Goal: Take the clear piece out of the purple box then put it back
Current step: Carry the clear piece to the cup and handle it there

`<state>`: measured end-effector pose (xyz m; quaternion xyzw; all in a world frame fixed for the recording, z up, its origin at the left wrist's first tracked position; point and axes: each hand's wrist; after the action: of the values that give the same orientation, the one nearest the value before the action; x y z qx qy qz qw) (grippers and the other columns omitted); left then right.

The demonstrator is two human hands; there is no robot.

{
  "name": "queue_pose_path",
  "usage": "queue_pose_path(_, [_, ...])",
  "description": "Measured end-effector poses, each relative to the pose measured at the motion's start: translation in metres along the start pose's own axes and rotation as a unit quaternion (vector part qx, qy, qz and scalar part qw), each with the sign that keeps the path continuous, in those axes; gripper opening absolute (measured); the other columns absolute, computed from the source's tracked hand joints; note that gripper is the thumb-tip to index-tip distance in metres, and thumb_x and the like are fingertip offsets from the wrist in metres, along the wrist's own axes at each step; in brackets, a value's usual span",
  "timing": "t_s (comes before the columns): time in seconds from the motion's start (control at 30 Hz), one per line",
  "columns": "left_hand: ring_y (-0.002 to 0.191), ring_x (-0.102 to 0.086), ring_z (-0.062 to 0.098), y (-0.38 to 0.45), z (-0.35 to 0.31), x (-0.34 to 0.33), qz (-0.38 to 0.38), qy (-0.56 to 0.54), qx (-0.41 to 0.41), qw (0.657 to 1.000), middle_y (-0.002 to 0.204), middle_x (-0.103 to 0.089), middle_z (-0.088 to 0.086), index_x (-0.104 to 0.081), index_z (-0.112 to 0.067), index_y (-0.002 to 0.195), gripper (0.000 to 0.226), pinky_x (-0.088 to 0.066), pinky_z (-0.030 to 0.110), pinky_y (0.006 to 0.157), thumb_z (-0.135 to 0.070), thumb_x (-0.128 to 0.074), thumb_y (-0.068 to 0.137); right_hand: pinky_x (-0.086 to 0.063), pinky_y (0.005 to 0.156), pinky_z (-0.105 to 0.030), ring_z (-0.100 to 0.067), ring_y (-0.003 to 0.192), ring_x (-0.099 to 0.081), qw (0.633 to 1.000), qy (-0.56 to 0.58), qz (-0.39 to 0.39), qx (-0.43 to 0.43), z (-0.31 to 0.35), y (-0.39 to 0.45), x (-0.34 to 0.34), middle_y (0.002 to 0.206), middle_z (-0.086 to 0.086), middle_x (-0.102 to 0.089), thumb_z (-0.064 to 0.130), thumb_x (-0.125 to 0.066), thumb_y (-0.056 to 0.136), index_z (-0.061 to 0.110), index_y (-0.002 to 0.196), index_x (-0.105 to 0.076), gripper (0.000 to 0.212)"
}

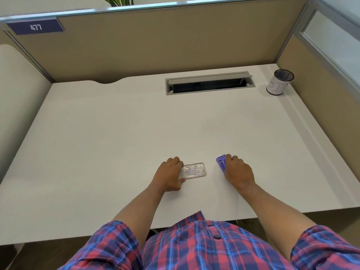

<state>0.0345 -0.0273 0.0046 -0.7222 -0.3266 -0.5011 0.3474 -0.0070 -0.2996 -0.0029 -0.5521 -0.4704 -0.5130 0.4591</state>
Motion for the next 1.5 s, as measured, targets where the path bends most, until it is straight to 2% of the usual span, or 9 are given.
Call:
queue_pose_path(0.2, [0.104, -0.055, 0.026, 0.0, -0.002, 0.003, 0.013, 0.024, -0.011, 1.0, 0.115, -0.056, 0.004, -0.058, -0.013, 0.117, 0.047, -0.049, 0.037, 0.084, -0.044, -0.067, 0.083, -0.022, 0.038, -0.017, -0.018, 0.034, -0.045, 0.999, -0.018, 0.033, 0.006, 0.005, 0.0, 0.006, 0.056, -0.009, -0.05, 0.002, -0.078, 0.048, 0.003, 0.078, -0.06, 0.034])
queue_pose_path(0.33, [0.105, -0.055, 0.028, 0.001, -0.004, 0.007, 0.028, 0.037, -0.02, 0.999, 0.117, -0.056, 0.006, -0.058, -0.011, 0.118, 0.045, -0.049, 0.039, 0.086, -0.041, -0.066, 0.086, -0.018, 0.039, -0.021, -0.021, 0.055, -0.051, 0.991, -0.064, 0.119, -0.004, 0.011, -0.003, 0.018, 0.094, -0.01, -0.061, 0.016, -0.065, 0.075, 0.006, 0.134, -0.05, 0.062])
queue_pose_path(0.47, [0.099, -0.055, 0.029, 0.002, -0.006, 0.008, 0.029, 0.045, -0.037, 0.998, 0.112, -0.056, 0.007, -0.057, -0.01, 0.111, 0.039, -0.048, 0.039, 0.081, -0.039, -0.063, 0.085, -0.024, 0.042, -0.026, -0.026, 0.084, -0.056, 0.988, -0.078, 0.131, 0.014, 0.021, -0.001, 0.026, 0.126, -0.011, -0.051, 0.023, -0.056, 0.08, 0.013, 0.151, -0.025, 0.077])
queue_pose_path(0.57, [0.095, -0.055, 0.029, 0.003, -0.005, 0.009, 0.027, 0.05, -0.049, 0.997, 0.11, -0.056, 0.008, -0.057, -0.009, 0.11, 0.04, -0.049, 0.039, 0.078, -0.039, -0.06, 0.084, -0.052, 0.071, -0.039, -0.043, 0.119, -0.05, 0.982, -0.064, 0.178, -0.002, 0.031, 0.001, 0.035, 0.153, -0.02, -0.029, 0.03, -0.055, 0.078, 0.016, 0.155, -0.011, 0.089])
queue_pose_path(0.67, [0.091, -0.056, 0.029, 0.004, -0.004, 0.01, 0.026, 0.068, -0.062, 0.995, 0.107, -0.056, 0.008, -0.058, -0.009, 0.109, 0.044, -0.048, 0.038, 0.074, -0.043, -0.057, 0.081, -0.033, 0.109, -0.058, -0.046, 0.147, -0.018, 0.98, -0.059, 0.19, 0.016, 0.039, -0.002, 0.044, 0.163, -0.022, -0.01, 0.035, -0.052, 0.081, 0.015, 0.156, -0.009, 0.089])
queue_pose_path(0.73, [0.087, -0.056, 0.028, 0.004, -0.003, 0.009, 0.023, 0.072, -0.07, 0.995, 0.104, -0.056, 0.007, -0.058, -0.01, 0.106, 0.045, -0.047, 0.037, 0.071, -0.045, -0.056, 0.078, -0.016, 0.119, -0.056, -0.038, 0.152, -0.012, 0.987, -0.036, 0.14, 0.076, 0.041, -0.003, 0.044, 0.163, -0.021, -0.016, 0.034, -0.051, 0.081, 0.011, 0.155, -0.022, 0.082])
queue_pose_path(0.87, [0.081, -0.056, 0.027, 0.003, 0.0, 0.01, 0.009, 0.061, -0.074, 0.995, 0.099, -0.056, 0.006, -0.058, -0.011, 0.103, 0.046, -0.05, 0.038, 0.068, -0.048, -0.056, 0.074, -0.039, 0.11, -0.047, -0.036, 0.133, -0.048, 0.975, 0.119, 0.071, 0.174, 0.047, -0.003, 0.037, 0.141, -0.016, -0.054, 0.019, -0.052, 0.076, 0.004, 0.132, -0.057, 0.059])
queue_pose_path(1.13, [0.079, -0.054, 0.024, 0.014, 0.0, 0.029, -0.03, 0.05, -0.082, 0.995, 0.097, -0.055, 0.004, -0.058, -0.013, 0.103, 0.047, -0.05, 0.036, 0.067, -0.05, -0.058, 0.073, -0.038, 0.105, -0.033, -0.027, 0.123, -0.052, 0.95, 0.291, 0.066, 0.088, 0.045, 0.004, 0.041, 0.131, -0.008, -0.063, 0.021, -0.044, 0.104, 0.011, 0.143, -0.051, 0.041])
queue_pose_path(1.5, [0.074, -0.052, 0.024, 0.056, -0.021, 0.067, -0.055, 0.081, -0.136, 0.986, 0.094, -0.054, 0.003, -0.058, -0.013, 0.101, 0.043, -0.048, 0.035, 0.064, -0.046, -0.057, 0.073, -0.063, 0.072, -0.038, -0.028, 0.073, -0.076, 0.752, 0.638, 0.096, -0.135, 0.008, 0.021, 0.042, 0.094, -0.01, -0.078, 0.012, -0.059, 0.098, 0.007, 0.116, -0.071, 0.022])
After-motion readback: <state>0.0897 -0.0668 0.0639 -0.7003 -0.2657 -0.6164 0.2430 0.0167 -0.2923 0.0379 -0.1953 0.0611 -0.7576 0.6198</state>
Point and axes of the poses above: each hand's wrist, its own y-axis towards the middle knuckle, its own x-axis out of the back of the hand, z = x × y
